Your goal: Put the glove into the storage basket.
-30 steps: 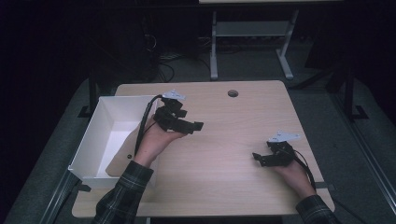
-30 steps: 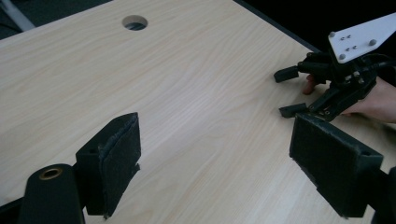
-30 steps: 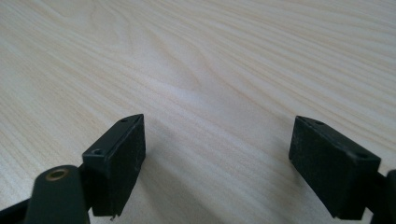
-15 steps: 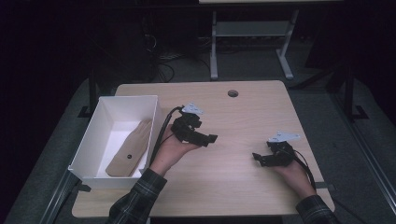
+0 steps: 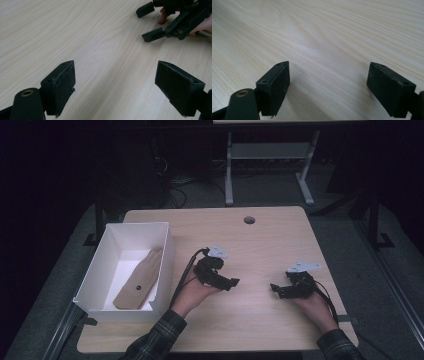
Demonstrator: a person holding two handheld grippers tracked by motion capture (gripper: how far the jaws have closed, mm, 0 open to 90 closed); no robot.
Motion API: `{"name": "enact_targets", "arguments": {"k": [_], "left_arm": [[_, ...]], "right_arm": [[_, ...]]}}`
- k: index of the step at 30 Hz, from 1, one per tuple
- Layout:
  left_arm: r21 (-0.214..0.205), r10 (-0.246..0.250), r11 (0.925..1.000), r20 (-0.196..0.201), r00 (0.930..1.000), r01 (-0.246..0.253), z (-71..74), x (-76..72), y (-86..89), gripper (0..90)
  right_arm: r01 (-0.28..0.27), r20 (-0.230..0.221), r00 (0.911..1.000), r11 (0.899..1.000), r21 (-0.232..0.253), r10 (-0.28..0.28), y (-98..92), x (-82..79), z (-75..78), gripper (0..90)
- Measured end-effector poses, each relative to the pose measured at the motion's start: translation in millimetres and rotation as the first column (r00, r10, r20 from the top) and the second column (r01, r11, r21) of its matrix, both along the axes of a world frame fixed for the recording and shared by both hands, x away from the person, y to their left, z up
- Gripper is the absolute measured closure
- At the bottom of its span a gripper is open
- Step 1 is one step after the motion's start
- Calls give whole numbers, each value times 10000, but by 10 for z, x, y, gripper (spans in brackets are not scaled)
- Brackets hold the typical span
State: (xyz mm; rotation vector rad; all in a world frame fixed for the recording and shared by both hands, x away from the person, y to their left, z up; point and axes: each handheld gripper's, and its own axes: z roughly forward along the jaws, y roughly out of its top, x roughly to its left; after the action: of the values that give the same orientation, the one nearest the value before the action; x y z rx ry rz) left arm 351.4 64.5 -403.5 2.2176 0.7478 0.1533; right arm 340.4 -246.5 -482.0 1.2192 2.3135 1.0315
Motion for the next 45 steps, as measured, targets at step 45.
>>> {"name": "enact_targets", "arguments": {"k": [45], "left_arm": [[673,-997,9934,1058,9894,929,-754,-119,56,137]], "right_arm": [[0,4,10000,10000,-13,0,1,-1,-1,181]]}}
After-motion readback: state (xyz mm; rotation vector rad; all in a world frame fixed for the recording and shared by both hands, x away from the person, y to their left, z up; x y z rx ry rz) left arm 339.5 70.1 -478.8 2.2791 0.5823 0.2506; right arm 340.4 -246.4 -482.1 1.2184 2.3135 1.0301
